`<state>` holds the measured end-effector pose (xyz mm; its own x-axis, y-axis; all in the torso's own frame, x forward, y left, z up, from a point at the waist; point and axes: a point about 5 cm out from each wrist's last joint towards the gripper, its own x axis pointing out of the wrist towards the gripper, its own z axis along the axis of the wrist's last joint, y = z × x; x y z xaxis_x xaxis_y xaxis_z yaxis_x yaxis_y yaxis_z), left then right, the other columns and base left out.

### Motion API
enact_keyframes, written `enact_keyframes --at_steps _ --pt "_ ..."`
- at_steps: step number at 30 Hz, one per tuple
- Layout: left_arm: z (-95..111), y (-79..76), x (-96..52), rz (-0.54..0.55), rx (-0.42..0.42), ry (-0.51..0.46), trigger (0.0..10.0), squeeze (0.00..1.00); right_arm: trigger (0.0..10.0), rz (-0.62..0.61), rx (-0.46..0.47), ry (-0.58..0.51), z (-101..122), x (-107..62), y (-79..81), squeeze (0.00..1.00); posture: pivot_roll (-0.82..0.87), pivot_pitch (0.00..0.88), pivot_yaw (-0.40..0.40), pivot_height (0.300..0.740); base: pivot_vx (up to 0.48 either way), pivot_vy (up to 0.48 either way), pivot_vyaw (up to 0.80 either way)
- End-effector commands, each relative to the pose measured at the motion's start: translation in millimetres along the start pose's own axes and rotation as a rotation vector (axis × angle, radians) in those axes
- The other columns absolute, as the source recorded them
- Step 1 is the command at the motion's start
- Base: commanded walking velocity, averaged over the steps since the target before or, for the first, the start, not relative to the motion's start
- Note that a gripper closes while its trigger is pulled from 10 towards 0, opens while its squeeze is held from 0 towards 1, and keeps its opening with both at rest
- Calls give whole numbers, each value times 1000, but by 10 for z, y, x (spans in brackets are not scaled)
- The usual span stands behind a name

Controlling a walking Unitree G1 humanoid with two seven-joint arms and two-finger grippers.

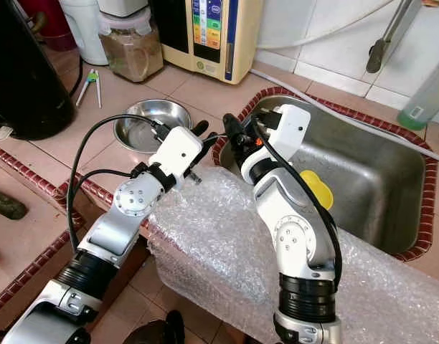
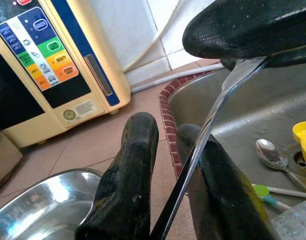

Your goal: Kitchen organization

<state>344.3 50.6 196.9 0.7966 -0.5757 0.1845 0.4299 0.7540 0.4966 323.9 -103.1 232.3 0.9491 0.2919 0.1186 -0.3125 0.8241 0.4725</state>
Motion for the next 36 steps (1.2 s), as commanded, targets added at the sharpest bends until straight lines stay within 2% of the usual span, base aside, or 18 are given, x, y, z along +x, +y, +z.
enact_keyframes --at_steps 1,9,15,29,30,31,32,35,36 --pt "68 -4 23 3 17 -38 2863 0 0 -59 17 33 -44 3 -99 0 10 160 -20 740 0 0 0" --pt "94 -24 30 13 28 -57 2980 0 0 -136 117 58 -88 23 -165 0 7 161 -21 740 0 0 0" --pt "91 -40 19 12 38 -60 3529 0 0 -200 184 63 -97 37 -239 0 8 164 -24 740 0 0 0" --pt "110 -28 20 26 31 -77 4353 0 0 -242 219 81 -119 22 -305 0 7 168 -27 740 0 0 0" --pt "112 -25 18 27 29 -79 4941 0 0 -246 218 80 -120 22 -312 0 7 168 -27 740 0 0 0" --pt "113 -24 17 27 28 -80 4941 0 0 -250 218 80 -120 21 -317 0 7 168 -27 740 0 0 0" --pt "112 -23 17 27 26 -79 9529 0 0 -253 218 79 -118 21 -322 0 9 168 -28 740 0 0 0" --pt "103 -30 18 14 5 -77 10000 0 0 -259 220 77 -115 22 -329 0 10 167 -29 740 0 0 0" --pt "103 -31 15 12 -10 -79 10000 220 0 -264 220 73 -112 22 -335 0 10 167 -29 740 0 0 0"
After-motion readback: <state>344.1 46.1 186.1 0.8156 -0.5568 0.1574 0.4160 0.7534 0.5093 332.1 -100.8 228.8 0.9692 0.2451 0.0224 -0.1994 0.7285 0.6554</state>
